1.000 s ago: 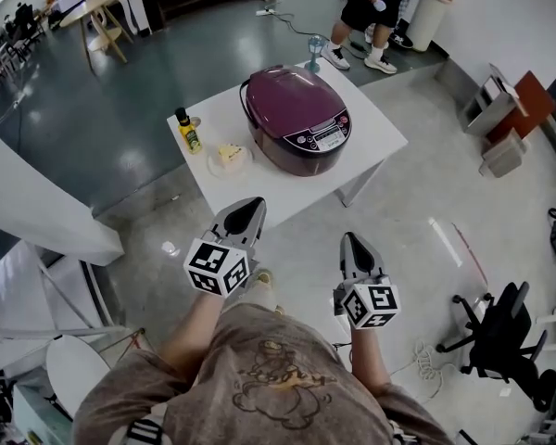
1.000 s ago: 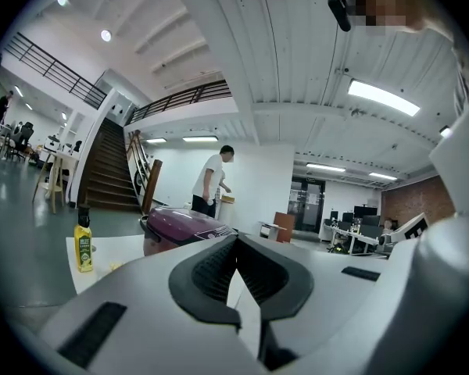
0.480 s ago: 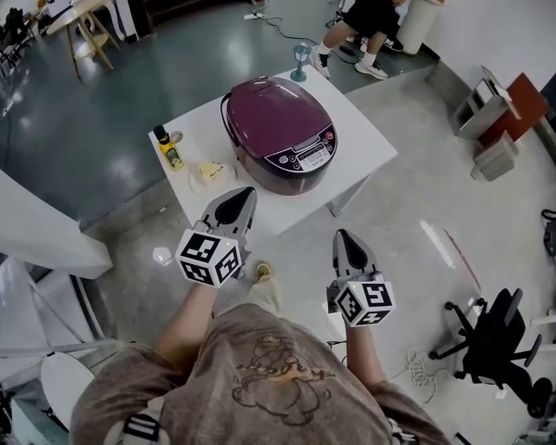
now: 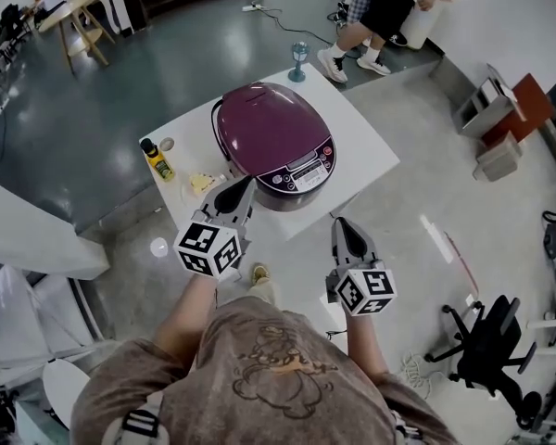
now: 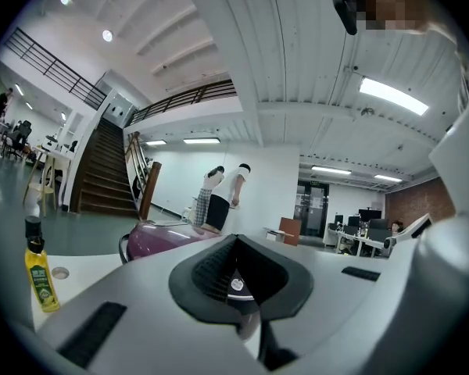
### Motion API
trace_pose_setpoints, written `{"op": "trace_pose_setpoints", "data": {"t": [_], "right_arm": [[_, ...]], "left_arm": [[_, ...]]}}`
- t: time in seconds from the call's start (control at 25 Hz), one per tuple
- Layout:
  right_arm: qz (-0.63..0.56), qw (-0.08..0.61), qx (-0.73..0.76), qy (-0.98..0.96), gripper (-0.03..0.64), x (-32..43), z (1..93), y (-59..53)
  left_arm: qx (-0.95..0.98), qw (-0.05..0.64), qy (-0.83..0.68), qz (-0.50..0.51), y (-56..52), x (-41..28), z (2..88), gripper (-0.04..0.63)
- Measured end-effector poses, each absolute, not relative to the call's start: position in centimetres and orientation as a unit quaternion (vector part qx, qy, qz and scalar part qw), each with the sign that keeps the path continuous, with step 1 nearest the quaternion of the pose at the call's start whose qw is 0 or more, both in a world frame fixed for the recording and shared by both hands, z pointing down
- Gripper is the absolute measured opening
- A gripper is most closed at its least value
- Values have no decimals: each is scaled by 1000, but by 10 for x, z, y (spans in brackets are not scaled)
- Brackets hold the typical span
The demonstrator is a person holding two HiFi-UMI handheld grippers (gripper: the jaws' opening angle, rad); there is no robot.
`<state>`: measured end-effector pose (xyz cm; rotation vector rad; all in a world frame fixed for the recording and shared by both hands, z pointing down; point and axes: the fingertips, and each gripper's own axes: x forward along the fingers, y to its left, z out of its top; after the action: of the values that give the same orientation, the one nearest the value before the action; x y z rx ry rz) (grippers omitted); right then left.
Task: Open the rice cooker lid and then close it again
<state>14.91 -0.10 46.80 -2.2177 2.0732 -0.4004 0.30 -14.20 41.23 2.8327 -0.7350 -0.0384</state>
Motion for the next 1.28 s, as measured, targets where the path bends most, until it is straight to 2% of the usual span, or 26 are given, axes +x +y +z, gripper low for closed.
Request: {"op": "trace_pose_setpoints", "data": {"t": [0.64, 1.28], "right_arm": [[-134, 1, -685, 716, 2, 179, 454, -116], [-123, -42, -656, 743, 2, 183, 454, -173]], "left_arm": [[960, 119, -254, -4, -226, 45, 419, 20], [950, 135, -281, 1, -257, 38, 426, 20]]}}
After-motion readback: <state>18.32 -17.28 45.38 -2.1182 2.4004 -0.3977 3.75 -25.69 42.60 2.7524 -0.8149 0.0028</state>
